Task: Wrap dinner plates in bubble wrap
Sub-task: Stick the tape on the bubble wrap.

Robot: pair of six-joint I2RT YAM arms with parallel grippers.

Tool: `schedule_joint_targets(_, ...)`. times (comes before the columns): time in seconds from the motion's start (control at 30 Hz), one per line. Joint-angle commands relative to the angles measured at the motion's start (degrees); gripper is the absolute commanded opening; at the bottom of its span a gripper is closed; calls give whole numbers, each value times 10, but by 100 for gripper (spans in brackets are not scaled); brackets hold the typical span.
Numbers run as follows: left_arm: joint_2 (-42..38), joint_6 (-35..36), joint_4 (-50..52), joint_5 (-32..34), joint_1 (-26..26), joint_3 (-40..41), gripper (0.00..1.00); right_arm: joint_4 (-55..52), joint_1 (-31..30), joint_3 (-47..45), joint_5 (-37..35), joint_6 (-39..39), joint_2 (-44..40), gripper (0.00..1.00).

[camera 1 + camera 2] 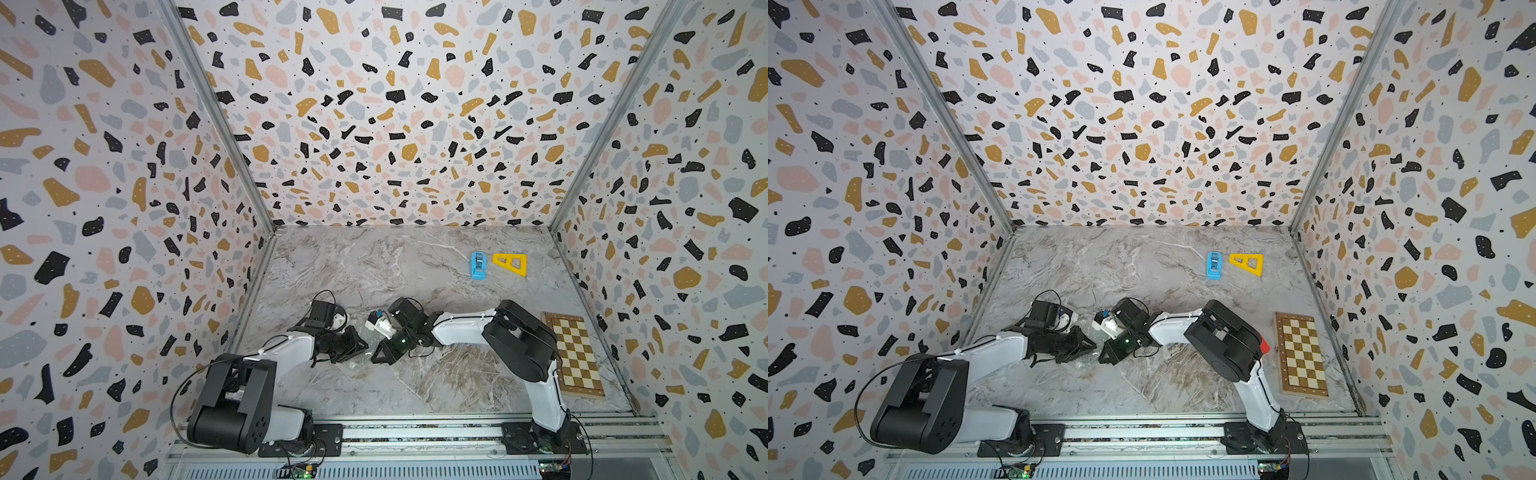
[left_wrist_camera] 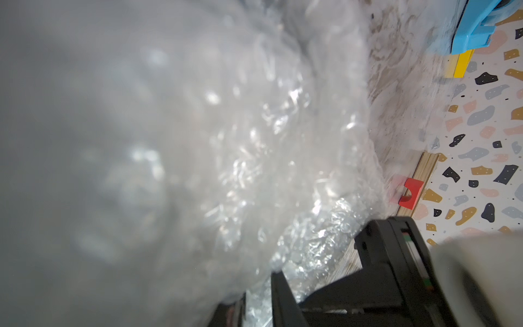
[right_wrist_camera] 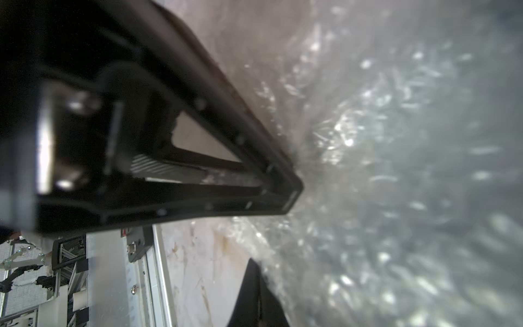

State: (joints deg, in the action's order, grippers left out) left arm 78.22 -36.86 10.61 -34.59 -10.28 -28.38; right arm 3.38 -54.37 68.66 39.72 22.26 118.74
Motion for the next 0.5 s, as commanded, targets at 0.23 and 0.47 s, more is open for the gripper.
schedule_joint_targets(0.23,10,-3,29,20,-2,9,20,7,16,9,-15,20,-10,3)
schedule_joint_targets(0.47,-28,-33,41,-9,-1,-11,28,-8,35,-15,-47,20,-34,3)
